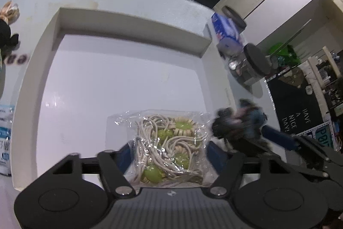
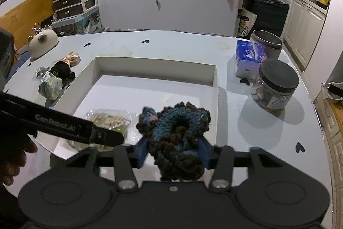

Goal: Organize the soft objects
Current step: 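Carry both items into the white tray and open both tools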

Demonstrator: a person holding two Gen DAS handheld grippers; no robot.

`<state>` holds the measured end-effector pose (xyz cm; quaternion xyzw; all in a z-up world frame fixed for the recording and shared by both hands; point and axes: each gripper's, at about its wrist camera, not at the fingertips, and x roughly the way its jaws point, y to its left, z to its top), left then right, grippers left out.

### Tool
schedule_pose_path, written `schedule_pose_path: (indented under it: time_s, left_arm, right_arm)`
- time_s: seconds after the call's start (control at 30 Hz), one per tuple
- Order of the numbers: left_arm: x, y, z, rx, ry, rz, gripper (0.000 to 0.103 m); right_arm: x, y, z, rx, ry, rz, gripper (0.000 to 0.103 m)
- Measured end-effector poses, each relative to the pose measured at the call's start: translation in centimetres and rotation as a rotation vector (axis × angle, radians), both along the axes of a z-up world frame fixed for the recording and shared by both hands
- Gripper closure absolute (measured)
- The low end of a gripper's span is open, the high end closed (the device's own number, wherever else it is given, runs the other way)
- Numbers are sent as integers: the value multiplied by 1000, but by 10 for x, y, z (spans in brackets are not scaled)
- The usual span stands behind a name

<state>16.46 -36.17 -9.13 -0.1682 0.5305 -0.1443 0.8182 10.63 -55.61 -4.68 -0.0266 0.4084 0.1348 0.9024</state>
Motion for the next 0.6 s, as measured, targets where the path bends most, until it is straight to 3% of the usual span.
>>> schedule_pose_path:
  time_s: [0.1, 0.6]
  left_arm:
    - [-1, -3, -1, 27, 21, 8, 13]
    - [-17, 0, 15, 99, -39, -26, 12]
  right_arm:
    - [-2, -5, 1, -5, -5, -11, 39]
    - [-20, -20, 0, 34, 20, -119, 38]
